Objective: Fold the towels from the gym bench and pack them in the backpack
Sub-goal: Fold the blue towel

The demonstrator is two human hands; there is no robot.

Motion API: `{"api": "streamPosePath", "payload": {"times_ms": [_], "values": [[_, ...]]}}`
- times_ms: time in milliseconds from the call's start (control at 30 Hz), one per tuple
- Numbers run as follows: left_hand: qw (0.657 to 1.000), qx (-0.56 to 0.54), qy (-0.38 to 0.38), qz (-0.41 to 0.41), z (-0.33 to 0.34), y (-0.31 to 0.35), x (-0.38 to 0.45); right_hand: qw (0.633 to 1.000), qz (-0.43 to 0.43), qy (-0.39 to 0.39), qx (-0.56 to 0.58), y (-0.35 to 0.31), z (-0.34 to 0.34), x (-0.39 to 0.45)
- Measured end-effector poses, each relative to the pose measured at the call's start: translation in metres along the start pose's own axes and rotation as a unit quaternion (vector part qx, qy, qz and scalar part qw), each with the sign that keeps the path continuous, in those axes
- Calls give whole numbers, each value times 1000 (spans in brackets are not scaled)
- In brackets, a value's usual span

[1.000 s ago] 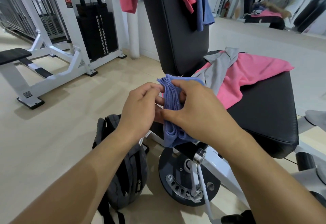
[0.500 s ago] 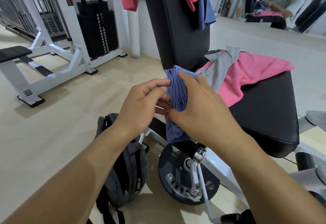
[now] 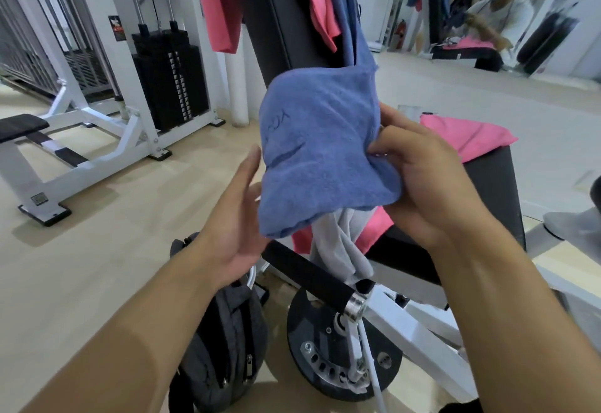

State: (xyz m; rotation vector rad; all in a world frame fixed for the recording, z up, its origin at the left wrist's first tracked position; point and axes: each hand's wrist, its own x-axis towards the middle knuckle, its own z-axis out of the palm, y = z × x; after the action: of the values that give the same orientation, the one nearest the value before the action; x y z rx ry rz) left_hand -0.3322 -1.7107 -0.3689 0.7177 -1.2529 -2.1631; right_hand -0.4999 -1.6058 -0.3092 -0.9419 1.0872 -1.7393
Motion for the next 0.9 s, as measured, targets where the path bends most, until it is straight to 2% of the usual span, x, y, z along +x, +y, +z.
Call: {"api": "streamPosePath", "payload": {"times_ms": [33,100,233,400,567,633,667,733,767,833,900], "values": [[998,-42,-41,-27,-1,2,-2,1000,12,11,-14,1,-5,2],[996,-55,-50,-41,-2,2,-2,995,46,43,-73,6,-16,5],[997,65,43,13,7,-11,3,974,105,83,-184,19,-35,8],[996,57,55,36,11,-14,6,958,48,112,-258,26,-36,4],[993,83,66,56,15,-15,7,975,24,148,-166,21,-31,2],[974,185,57,120,11,-14,7,981,7,168,-100,17,-29,1],[954,257,25,153,11,-12,4,983,1,170,-76,15,-27,0],[906,364,-49,209,16,-13,-4,985,-9,155,-71,12,-21,-4],[893,382,-68,226,21,-14,-8,987,-14,138,-83,9,-16,-6],[889,366,-70,264,33,-13,-17,992,-19,84,-93,5,-6,-13],[913,291,-30,286,40,-10,-17,996,-15,22,-80,1,4,-18]]}}
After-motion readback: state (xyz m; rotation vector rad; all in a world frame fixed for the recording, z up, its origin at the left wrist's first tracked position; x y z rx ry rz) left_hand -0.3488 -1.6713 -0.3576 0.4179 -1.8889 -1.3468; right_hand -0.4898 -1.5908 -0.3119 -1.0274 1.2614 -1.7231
